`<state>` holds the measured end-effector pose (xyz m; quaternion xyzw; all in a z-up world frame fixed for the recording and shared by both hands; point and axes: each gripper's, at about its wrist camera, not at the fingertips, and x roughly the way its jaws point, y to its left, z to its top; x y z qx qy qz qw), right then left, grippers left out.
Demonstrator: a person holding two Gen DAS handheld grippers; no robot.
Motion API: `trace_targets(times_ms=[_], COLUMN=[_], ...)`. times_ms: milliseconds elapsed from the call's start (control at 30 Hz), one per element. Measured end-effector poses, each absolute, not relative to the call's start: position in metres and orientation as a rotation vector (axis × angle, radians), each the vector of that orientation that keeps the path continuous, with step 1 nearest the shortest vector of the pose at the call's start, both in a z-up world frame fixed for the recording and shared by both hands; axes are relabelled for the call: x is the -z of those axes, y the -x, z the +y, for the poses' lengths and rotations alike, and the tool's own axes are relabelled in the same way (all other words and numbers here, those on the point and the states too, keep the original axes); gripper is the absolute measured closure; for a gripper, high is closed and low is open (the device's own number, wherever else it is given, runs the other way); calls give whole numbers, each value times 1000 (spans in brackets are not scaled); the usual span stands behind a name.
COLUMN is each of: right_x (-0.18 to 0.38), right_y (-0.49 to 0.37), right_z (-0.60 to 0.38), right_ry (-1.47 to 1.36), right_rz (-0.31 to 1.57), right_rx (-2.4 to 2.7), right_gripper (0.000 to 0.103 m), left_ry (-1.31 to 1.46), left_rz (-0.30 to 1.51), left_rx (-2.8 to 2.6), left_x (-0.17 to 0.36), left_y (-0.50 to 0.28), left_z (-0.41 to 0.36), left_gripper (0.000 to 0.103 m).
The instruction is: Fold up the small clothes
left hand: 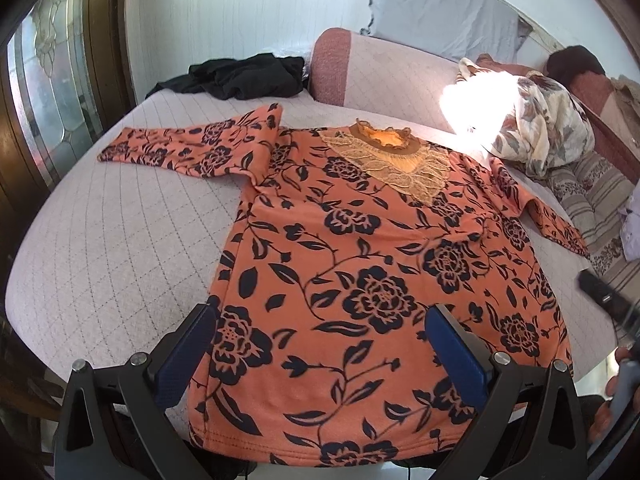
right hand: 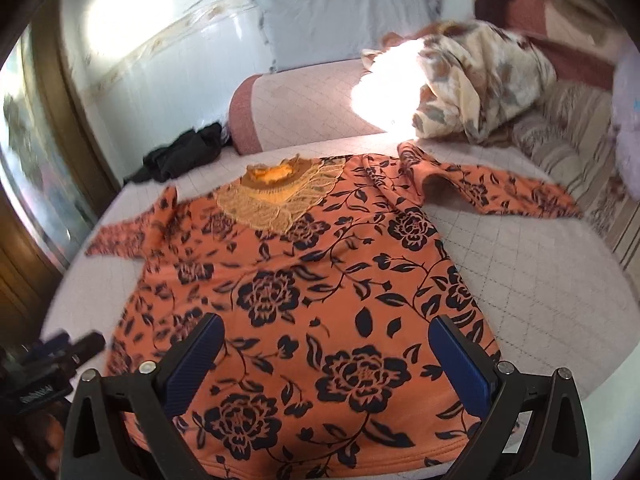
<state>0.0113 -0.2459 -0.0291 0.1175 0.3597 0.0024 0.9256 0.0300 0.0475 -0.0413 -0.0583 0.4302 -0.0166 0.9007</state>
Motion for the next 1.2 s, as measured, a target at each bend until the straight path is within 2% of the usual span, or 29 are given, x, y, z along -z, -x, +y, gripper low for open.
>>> trace_targets(times_ms=[133,267,333,400,500,733,900,933,967,1000,1100,1200], right_x=[29,52,72,88,107,139,138,137,137,137,112,47], right_y=[-28,-50,-62,-72,-96,-152,-176,-180,-184,-187,-199,-216], right_z=[-334,-439,-492,-532,-577,-635,-647,-649,-651,-654,-645,-613], right_ry=[-527,-821,-962,-1057,-1103,-1158,-1107,-1085,-1053,-1027,-874,-695], right_rz=[695,664,655,649,656,661,656,672,698,723,716,624], right_rx=[1,86,155,210,297,416,514,537,572,590,605,561], right_gripper=[0,0,5,17,33,36,39,52,83,99,99,99], left_ry=[192,253,285,317,348,408,557,568,565,559,563,593], left_rz=[904,927,934,932,908,906,947,951,947,947,952,944], left_rx=[-7,-86,-145,-194,-265,-410,-428,-429,-426,-426,-419,-401], left_x=[52,67,74,77,81,108,126,127,127,126,126,125], left_y=[-51,-82,-98,-111,-128,-146,-142,-142,-141,-141,-141,-140], left_z=[84,127,153,173,200,239,255,256,256,255,255,258], left_gripper=[0,0,0,0,0,0,0,0,0,0,0,0])
